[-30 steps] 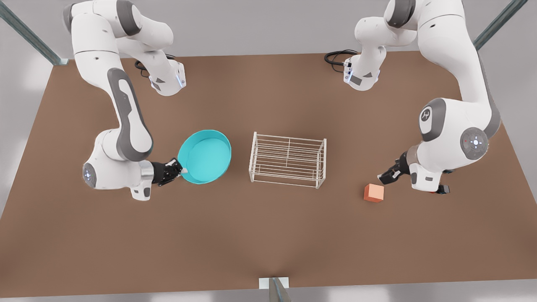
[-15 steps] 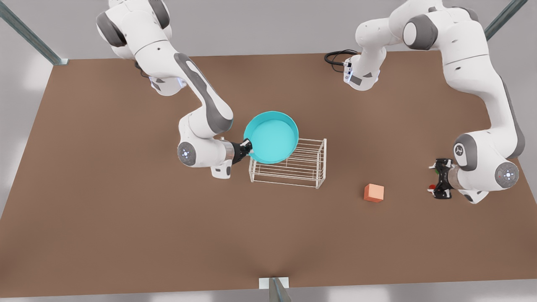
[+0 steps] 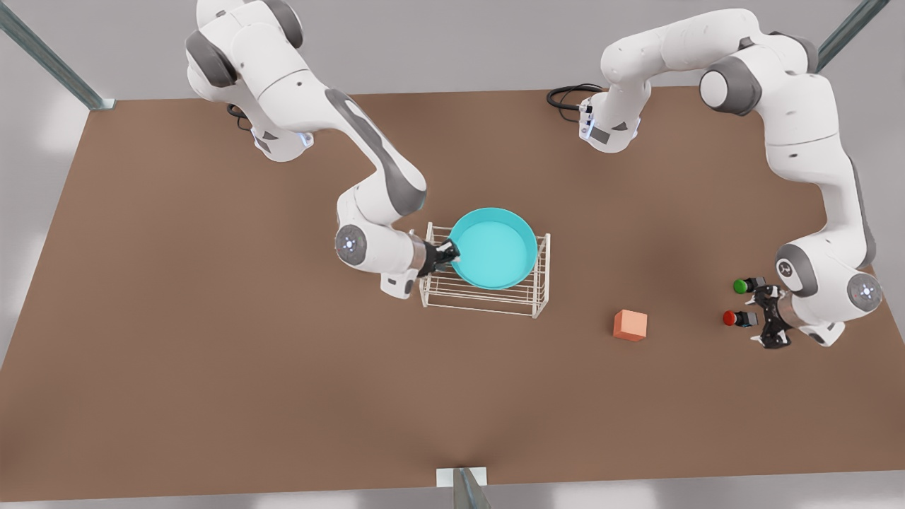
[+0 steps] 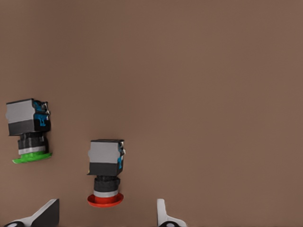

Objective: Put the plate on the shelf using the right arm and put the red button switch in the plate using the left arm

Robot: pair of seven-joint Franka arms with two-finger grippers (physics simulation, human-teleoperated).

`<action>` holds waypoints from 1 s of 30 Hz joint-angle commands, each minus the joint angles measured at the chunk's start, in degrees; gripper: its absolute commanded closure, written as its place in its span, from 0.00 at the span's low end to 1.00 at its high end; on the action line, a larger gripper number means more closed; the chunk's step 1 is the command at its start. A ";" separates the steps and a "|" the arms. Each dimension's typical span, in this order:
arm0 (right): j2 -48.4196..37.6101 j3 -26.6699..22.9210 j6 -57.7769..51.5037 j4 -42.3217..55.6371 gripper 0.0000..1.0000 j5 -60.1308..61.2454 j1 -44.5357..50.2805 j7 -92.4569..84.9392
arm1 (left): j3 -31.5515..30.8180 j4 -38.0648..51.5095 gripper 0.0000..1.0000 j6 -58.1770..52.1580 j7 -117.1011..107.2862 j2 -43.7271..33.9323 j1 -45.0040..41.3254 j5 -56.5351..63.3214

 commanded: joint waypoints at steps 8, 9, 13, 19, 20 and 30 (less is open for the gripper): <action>-11.47 -30.84 -29.90 4.07 0.00 -33.00 -0.74 -0.65 | 0.06 -4.08 0.00 13.62 13.16 1.40 0.63 -0.33; -9.81 -31.28 -30.60 3.98 0.00 -33.09 -0.83 0.49 | 0.14 -4.08 0.00 13.89 13.16 1.76 0.72 -0.24; -10.32 -31.98 -31.92 -1.91 0.00 -33.88 -0.74 0.58 | 0.06 -4.17 0.00 14.42 16.50 2.19 2.56 -0.33; -25.27 -34.71 -29.90 -13.25 0.00 -39.51 -0.92 0.58 | 0.14 -5.49 0.00 17.32 17.29 3.86 3.27 -0.24; -25.09 -34.71 -29.99 -13.16 0.00 -39.51 -0.92 0.58 | 0.14 -5.66 0.00 17.32 17.29 3.86 3.27 -0.24; -24.21 -34.53 -30.60 -12.72 0.00 -39.59 -0.83 0.40 | 0.41 -5.66 0.00 16.88 16.85 3.43 3.27 -0.24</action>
